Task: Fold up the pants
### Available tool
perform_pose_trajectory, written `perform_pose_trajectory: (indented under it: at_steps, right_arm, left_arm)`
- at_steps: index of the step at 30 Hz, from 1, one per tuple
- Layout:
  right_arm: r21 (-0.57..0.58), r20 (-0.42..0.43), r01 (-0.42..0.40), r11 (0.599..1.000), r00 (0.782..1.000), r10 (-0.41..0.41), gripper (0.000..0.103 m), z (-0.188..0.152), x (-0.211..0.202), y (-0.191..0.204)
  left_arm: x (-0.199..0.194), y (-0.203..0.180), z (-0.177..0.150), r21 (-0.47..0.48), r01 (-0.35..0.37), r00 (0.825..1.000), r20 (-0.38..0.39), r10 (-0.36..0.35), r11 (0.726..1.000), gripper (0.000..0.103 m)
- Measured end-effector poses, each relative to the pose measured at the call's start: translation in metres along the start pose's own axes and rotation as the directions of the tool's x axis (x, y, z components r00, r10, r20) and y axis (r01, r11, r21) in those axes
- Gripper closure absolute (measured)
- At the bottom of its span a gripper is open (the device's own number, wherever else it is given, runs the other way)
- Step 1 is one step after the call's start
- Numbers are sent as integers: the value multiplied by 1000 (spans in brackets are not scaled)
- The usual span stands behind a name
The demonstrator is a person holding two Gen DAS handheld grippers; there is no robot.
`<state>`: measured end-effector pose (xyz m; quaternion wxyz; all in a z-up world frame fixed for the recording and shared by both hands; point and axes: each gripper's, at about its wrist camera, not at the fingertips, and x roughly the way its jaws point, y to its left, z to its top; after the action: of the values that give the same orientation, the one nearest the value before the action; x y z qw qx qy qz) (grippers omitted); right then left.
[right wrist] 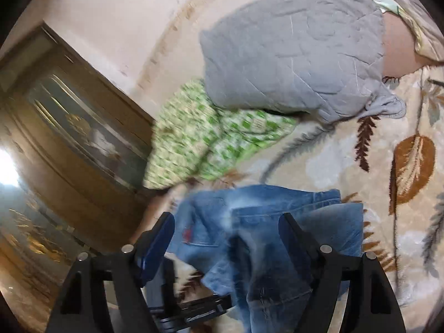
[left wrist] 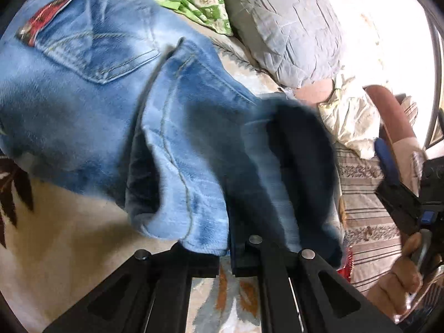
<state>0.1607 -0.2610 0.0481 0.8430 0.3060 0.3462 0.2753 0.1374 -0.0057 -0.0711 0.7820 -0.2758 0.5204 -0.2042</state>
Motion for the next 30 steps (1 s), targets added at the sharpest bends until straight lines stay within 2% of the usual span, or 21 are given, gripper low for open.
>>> perform_pose_trajectory:
  at_steps: [1,2,4,5,6,8,9,12,14,16,17,19,22,24,28,30]
  right_arm:
    - [5,4,-18,1000,1000,18,23,1,-7,0]
    - [0,11,-1,1000,1000,1,23,1,-14,1]
    - [-8,-14,87,996,996,-88,23,-2,-15,-1]
    - [-9,-41,117,993,992,-117,23,-5,-13,-5]
    - [0,-67,171,985,983,-171,23,-13,-6,-14]
    - [7,-141,310,951,942,-306,23,-25,10,-28]
    - [12,-158,351,936,925,-344,23,-31,13,-34]
    - [35,-203,378,925,909,-364,32,-45,15,-44]
    - [16,-193,417,909,893,-407,33,-50,11,-43]
    - [26,-172,378,925,914,-369,34,-51,6,-40]
    - [23,-169,357,934,922,-348,39,-53,4,-37]
    - [2,-181,363,932,916,-357,44,-56,9,-31]
    - [-4,-218,357,934,911,-349,58,-67,29,-34]
    - [7,-243,325,946,918,-314,58,-73,41,-37]
    - [-50,-250,309,950,917,-311,58,-80,54,-22]
    - [-46,-217,325,945,920,-327,58,-78,47,-19]
  left_arm:
    - [-1,-2,2,6,-9,1000,6,8,1000,98]
    - [-3,-4,3,20,-15,1000,11,15,1000,96]
    - [-13,-6,5,42,-40,999,25,39,998,87]
    - [-20,-3,6,53,-53,998,48,51,997,75]
    - [-28,-4,6,62,-71,995,77,66,996,56]
    - [-40,-3,9,62,-102,990,106,95,993,40]
    - [-46,-3,6,74,-96,990,114,87,993,40]
    - [-54,-14,-4,148,-102,987,138,81,984,40]
    - [-50,-23,-3,180,-63,991,125,41,982,41]
    - [-52,-36,-1,221,-35,990,142,3,975,41]
    - [-49,-44,3,245,-57,989,144,22,968,41]
    - [-40,-55,10,270,-91,993,99,67,959,42]
    - [-54,-67,4,318,-52,995,102,20,947,43]
    - [-72,-68,-7,352,-35,991,132,-12,935,43]
    - [-66,-60,-9,334,-108,989,127,69,936,43]
    - [-47,-52,-5,301,-150,988,76,133,942,43]
